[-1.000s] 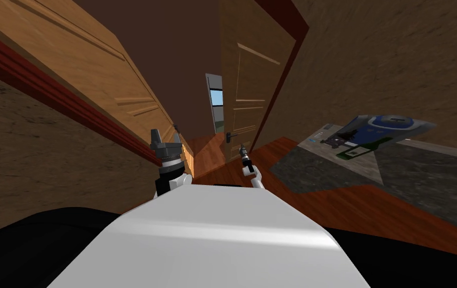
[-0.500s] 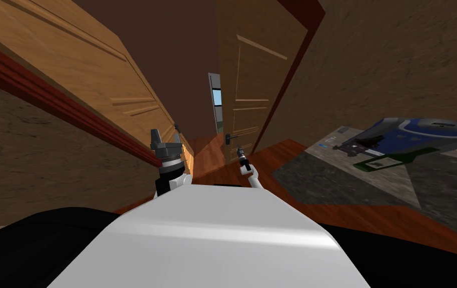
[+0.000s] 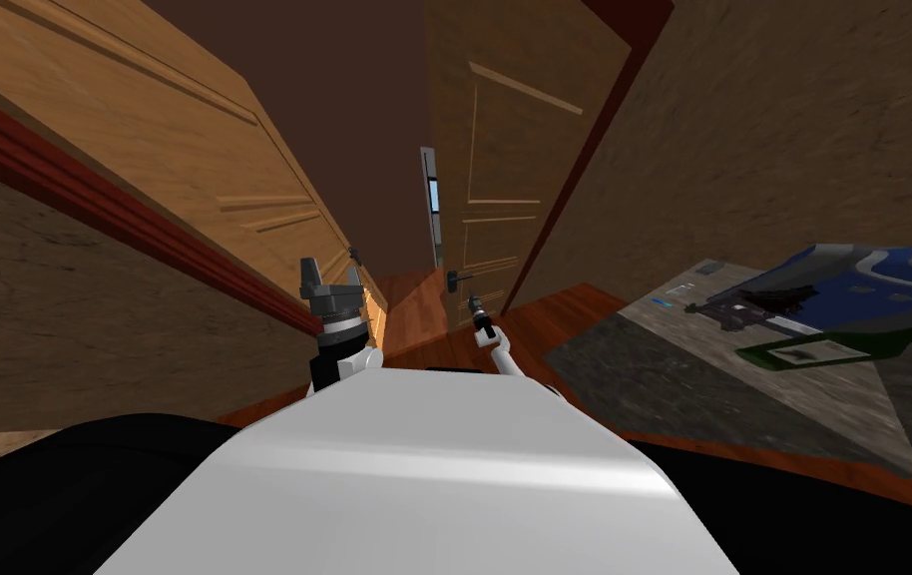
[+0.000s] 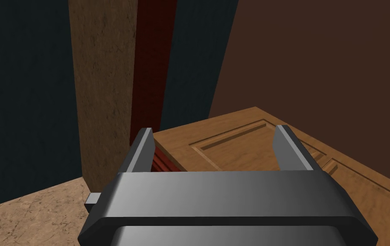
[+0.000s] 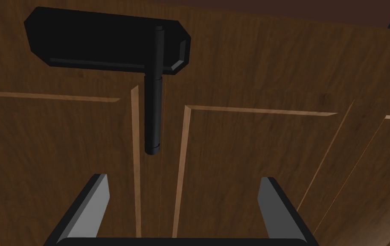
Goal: Push the door open
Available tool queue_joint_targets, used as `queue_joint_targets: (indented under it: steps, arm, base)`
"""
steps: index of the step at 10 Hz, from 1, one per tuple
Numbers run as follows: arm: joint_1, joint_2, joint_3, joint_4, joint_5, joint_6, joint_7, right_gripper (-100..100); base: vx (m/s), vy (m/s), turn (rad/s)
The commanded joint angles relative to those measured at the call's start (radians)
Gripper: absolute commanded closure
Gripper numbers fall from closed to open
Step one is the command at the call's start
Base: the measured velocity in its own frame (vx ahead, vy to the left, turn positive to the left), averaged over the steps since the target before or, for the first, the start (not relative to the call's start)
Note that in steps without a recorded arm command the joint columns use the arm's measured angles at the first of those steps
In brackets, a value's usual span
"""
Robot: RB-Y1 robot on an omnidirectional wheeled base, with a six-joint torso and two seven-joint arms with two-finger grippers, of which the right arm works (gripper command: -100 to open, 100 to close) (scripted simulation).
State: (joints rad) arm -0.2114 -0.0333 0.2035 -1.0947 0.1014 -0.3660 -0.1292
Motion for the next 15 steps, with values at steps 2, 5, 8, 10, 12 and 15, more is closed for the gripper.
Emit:
queue_joint_targets:
  steps: [2, 5, 8, 10, 12, 15]
  arm:
    - [-0.031, 0.017, 0.012, 0.054, 0.002, 0.008, -0.012, -100]
    - [-0.063, 0.040, 0.022, 0.108, 0.004, 0.017, -0.022, -100]
    - [-0.069, 0.018, 0.020, 0.119, 0.003, 0.017, -0.022, -100]
    - [-0.071, 0.007, 0.016, 0.123, 0.002, 0.016, -0.021, -100]
    - [-0.075, 0.005, 0.010, 0.129, 0.000, 0.015, -0.019, -100]
    - [-0.079, 0.035, 0.002, 0.138, -0.003, 0.013, -0.016, -100]
  base:
    - [0.103, -0.120, 0.091]
    - [0.105, -0.122, 0.082]
    - [0.077, -0.044, 0.045]
    - [0.172, 0.059, 0.022]
    - [0.178, 0.081, 0.021]
    - [0.207, 0.076, 0.025]
